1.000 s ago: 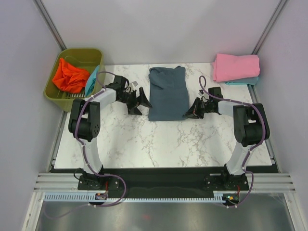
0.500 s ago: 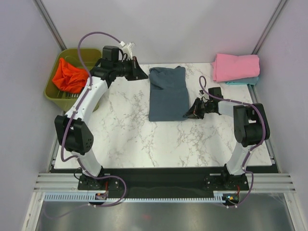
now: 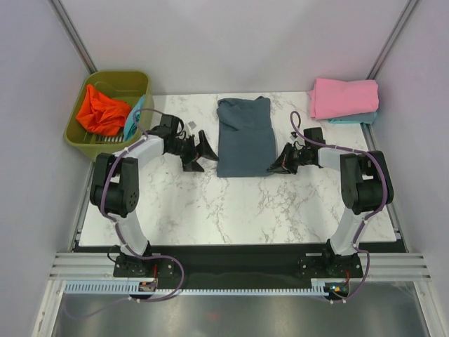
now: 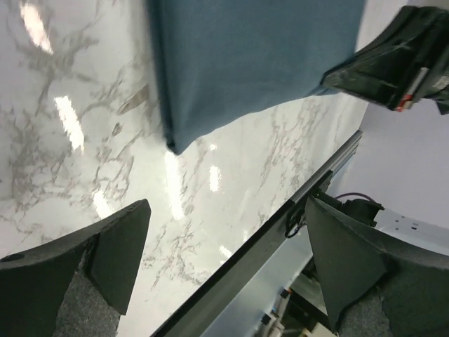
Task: Fold and stack the t-shirts
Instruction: Fold the tshirt
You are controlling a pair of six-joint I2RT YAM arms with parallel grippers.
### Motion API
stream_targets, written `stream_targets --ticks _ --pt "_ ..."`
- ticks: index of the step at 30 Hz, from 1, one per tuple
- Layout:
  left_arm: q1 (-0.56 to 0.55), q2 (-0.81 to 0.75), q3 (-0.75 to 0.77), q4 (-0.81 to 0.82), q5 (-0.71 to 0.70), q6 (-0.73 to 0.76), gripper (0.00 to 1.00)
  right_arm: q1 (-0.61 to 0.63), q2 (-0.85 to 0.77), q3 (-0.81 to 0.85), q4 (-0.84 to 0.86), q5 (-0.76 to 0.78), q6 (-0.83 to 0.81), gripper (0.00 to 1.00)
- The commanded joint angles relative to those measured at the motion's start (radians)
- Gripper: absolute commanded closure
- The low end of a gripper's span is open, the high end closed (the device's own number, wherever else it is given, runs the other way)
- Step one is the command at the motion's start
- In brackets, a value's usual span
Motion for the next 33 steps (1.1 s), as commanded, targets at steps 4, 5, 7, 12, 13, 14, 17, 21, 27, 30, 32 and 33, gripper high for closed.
stream_targets --ticks 4,5,7,12,13,14,17,21,27,30,32,33 --pt "-0.001 0.07 -0.057 0.043 0.054 -0.059 0.01 -0.002 -0.024 -0.01 0.007 0.005 -0.019 1.0" --pt "-0.001 0.095 -0.052 0.043 0.054 -0.059 0.01 -0.002 -0.023 -0.009 0.008 0.003 -0.019 1.0" --pt "-0.003 0.122 -0.034 0.043 0.054 -0.059 0.01 -0.004 -0.018 -0.01 0.008 0.003 -0.019 1.0" --pt "-0.026 0.216 0.001 0.043 0.054 -0.059 0.01 -0.002 -0.006 -0.001 0.007 0.0 -0.021 1.0" --pt "-0.032 0.227 0.006 0.043 0.054 -0.059 0.01 -0.005 -0.004 0.002 0.005 0.0 -0.021 1.0" --pt "-0.044 0.238 0.015 0.043 0.054 -0.059 0.01 -0.005 -0.004 0.005 0.005 -0.001 -0.022 1.0" --pt "-0.066 0.274 0.035 0.043 0.054 -0.059 0.01 -0.01 0.002 0.01 0.001 -0.001 -0.027 1.0" --pt "-0.087 0.308 0.064 0.163 0.123 -0.168 0.47 -0.019 0.002 0.01 -0.004 -0.003 -0.028 1.0" --pt "-0.093 0.308 0.054 0.157 0.106 -0.173 0.68 -0.027 0.005 0.008 -0.005 -0.001 -0.028 1.0" --pt "-0.093 0.296 0.045 0.157 0.106 -0.173 0.68 -0.028 0.008 0.008 -0.004 0.0 -0.03 1.0" --pt "-0.095 0.288 0.04 0.157 0.106 -0.173 0.68 -0.027 0.01 0.013 -0.002 0.002 -0.028 1.0" --pt "-0.095 0.281 0.038 0.157 0.106 -0.173 0.68 -0.028 0.013 0.011 -0.002 0.002 -0.028 1.0"
